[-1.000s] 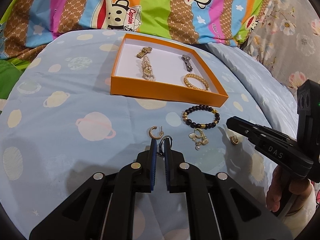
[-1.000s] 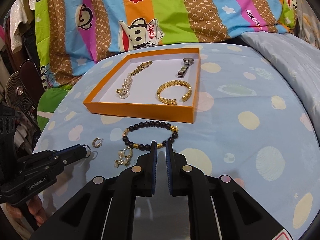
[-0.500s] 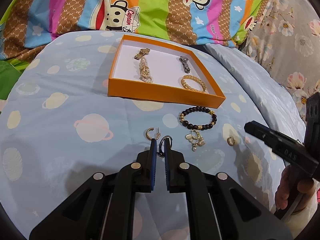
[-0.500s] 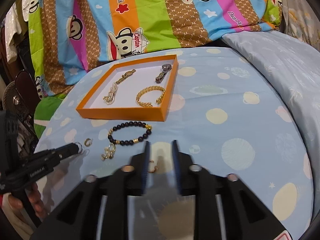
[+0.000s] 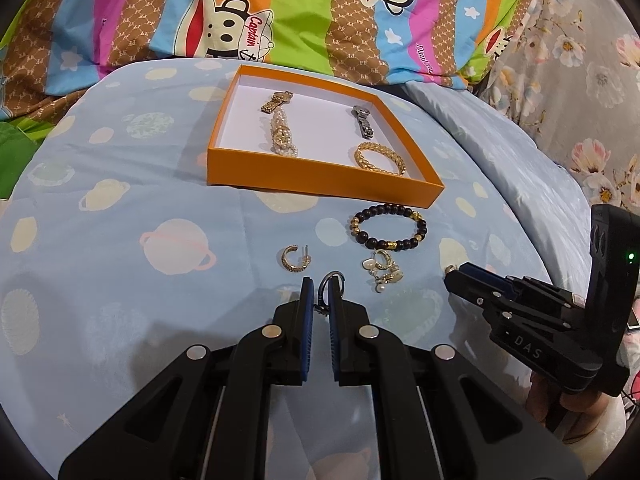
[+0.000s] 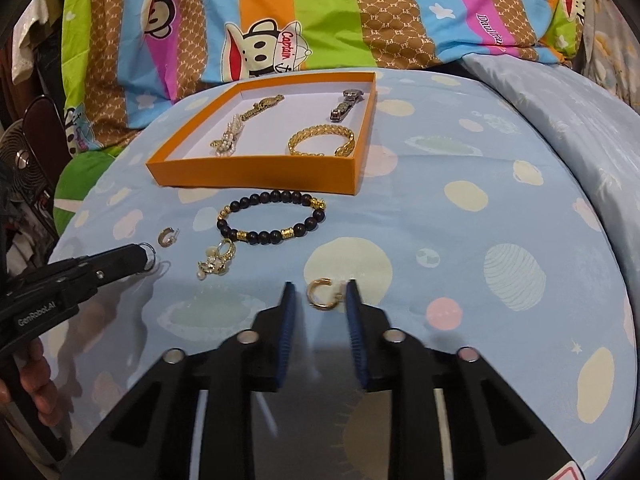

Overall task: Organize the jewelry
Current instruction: 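Carry the ring with the left gripper while the right gripper carries the earring to the box, then lower the ring and earring into the orange box and open both grippers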

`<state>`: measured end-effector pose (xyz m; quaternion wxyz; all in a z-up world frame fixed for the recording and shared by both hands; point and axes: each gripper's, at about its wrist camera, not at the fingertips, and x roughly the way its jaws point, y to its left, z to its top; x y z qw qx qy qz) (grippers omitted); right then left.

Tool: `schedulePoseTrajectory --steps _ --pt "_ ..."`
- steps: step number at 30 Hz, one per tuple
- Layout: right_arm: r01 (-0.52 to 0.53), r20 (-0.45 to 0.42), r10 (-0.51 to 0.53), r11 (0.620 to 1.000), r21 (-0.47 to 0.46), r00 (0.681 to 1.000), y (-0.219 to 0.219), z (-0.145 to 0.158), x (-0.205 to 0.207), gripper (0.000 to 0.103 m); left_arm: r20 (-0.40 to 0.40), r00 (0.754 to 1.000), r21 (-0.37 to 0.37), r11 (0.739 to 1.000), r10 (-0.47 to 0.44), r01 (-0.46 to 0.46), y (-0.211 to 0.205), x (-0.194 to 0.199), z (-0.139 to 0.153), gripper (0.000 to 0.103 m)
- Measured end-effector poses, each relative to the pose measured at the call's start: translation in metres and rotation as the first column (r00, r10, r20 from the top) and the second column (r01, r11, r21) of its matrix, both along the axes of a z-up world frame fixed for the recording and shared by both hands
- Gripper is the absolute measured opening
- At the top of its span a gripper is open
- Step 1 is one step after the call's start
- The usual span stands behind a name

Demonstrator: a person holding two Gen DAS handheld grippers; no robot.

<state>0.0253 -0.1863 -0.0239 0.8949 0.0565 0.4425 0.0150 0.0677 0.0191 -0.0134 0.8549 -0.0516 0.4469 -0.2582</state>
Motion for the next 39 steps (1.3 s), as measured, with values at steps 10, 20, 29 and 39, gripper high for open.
schedulePoseTrajectory --steps 10,20,29,39 --pt "0.003 0.058 -0.006 0.999 0.048 0.998 -0.01 0.022 -0.002 0.017 0.007 1.0 -0.021 1.0 0.013 -0.013 0.008 0.003 0.008 0.006" --pt "0.01 0.169 -0.018 0.999 0.048 0.986 -0.025 0.061 0.029 0.017 0.115 0.992 -0.045 0.998 0.052 -0.047 0.018 0.03 0.048 0.007" --pt "-0.034 0.192 0.017 0.996 0.082 0.981 -0.019 0.069 0.073 0.017 0.178 0.982 -0.037 0.998 0.065 -0.059 0.006 0.073 0.062 0.007" --pt "-0.083 0.148 0.066 0.99 0.113 0.987 -0.004 0.05 0.11 0.017 0.148 0.987 -0.031 0.998 0.058 -0.054 -0.009 0.103 0.048 0.007"
